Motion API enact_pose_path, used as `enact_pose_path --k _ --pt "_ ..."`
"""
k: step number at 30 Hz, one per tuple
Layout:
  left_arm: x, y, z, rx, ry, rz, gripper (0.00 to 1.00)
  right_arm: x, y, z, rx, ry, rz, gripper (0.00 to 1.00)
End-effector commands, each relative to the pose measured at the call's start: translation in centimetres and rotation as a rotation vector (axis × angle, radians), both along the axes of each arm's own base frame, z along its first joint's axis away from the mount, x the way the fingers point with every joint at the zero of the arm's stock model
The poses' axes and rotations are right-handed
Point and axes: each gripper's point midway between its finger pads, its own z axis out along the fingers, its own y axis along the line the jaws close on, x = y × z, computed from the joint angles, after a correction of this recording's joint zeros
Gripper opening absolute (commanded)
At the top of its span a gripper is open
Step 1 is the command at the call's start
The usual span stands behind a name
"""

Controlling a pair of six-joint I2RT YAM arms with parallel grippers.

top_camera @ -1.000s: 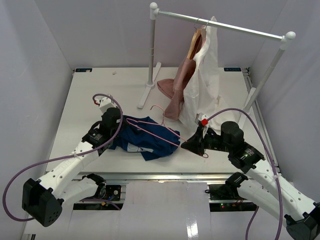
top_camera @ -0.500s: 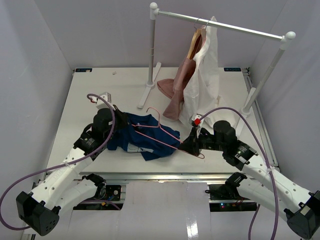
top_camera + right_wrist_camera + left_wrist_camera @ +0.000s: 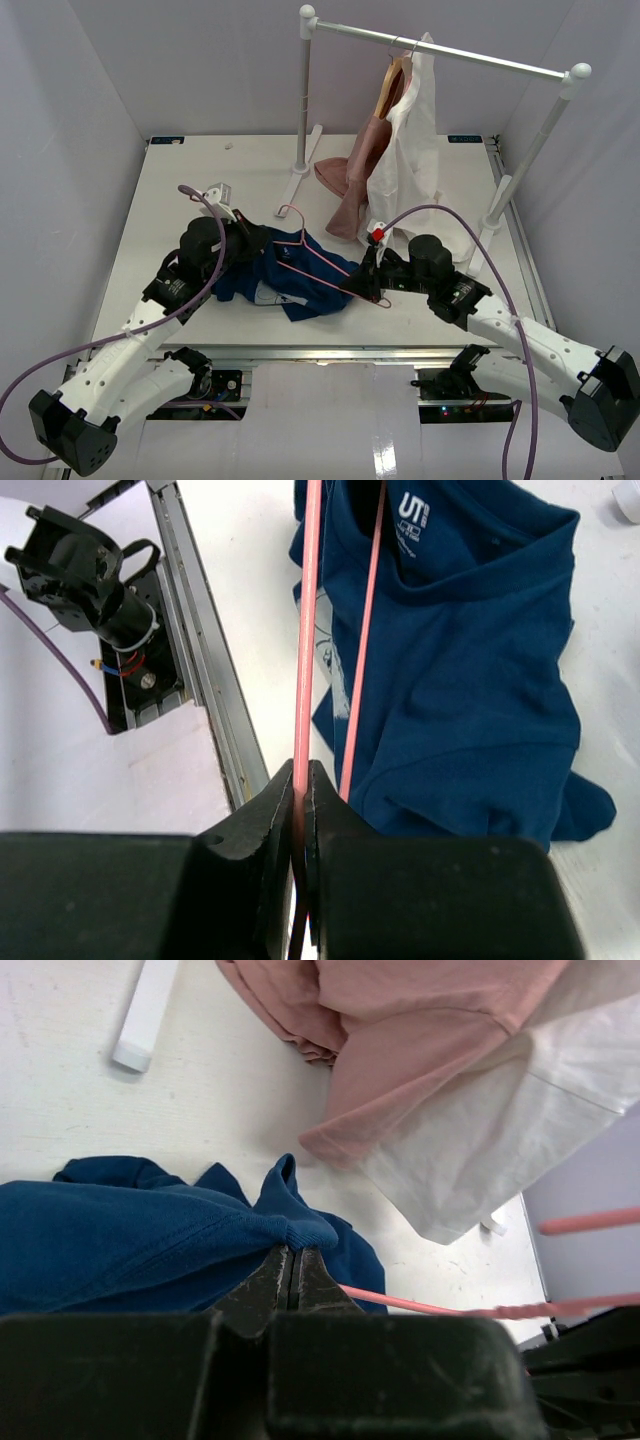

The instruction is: Place the t-shirt on the hanger

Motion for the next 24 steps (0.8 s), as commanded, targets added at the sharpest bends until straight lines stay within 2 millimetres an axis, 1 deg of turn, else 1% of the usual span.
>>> enact_pose_path --k 1,3,6,8,11,13,14,16,17,18,20,22,24 --pt "-1.3 -1.4 4.6 -0.077 -0.11 -0.114 0.0 2.1 2.2 4.8 0.137 -0.123 -0.035 0.08" --pt "-1.8 -1.8 4.8 -0.081 -0.11 -0.147 0.0 2.5 2.8 5.3 0.161 -0.14 -0.037 0.08" --pt "-2.3 -2.2 5.2 -0.087 -0.112 -0.181 0.0 3.2 3.5 5.3 0.174 -0.153 -0.045 0.08" --pt "-2.7 -2.4 5.8 -0.094 -0.124 -0.207 0.0 3.5 4.0 5.8 0.199 -0.176 -0.045 0.08" --pt "-3.8 -2.8 6.6 -0.1 -0.137 -0.266 0.0 3.7 4.4 6.4 0.232 -0.2 -0.04 0.08" --pt "-4.6 -3.1 6.9 -0.072 -0.152 -0.326 0.0 3.4 4.4 6.4 0.237 -0.203 -0.024 0.08" --pt "-5.0 -3.1 7.0 -0.056 -0.146 -0.342 0.1 3.0 4.2 6.5 0.237 -0.208 -0.012 0.08" --pt "-5.2 -2.2 7.5 -0.005 -0.15 -0.323 0.29 2.1 3.5 6.7 0.255 -0.231 0.0 0.08" --pt "-5.4 -1.7 7.8 0.018 -0.156 -0.312 0.37 1.7 3.2 7.2 0.276 -0.251 0.007 0.08" --pt "-5.6 -1.2 8.2 0.033 -0.168 -0.306 0.43 1.1 2.9 8.3 0.314 -0.283 0.018 0.08" --pt "-6.0 -0.6 9.2 0.06 -0.191 -0.298 0.48 0.2 2.3 8.4 0.351 -0.303 0.038 0.08" --pt "-6.6 -0.3 9.7 0.093 -0.199 -0.319 0.52 -0.5 2.1 9.0 0.38 -0.32 0.063 0.08" --pt "-7.0 0.1 10.7 0.143 -0.227 -0.341 0.56 -1.1 2.1 9.0 0.388 -0.325 0.089 0.08"
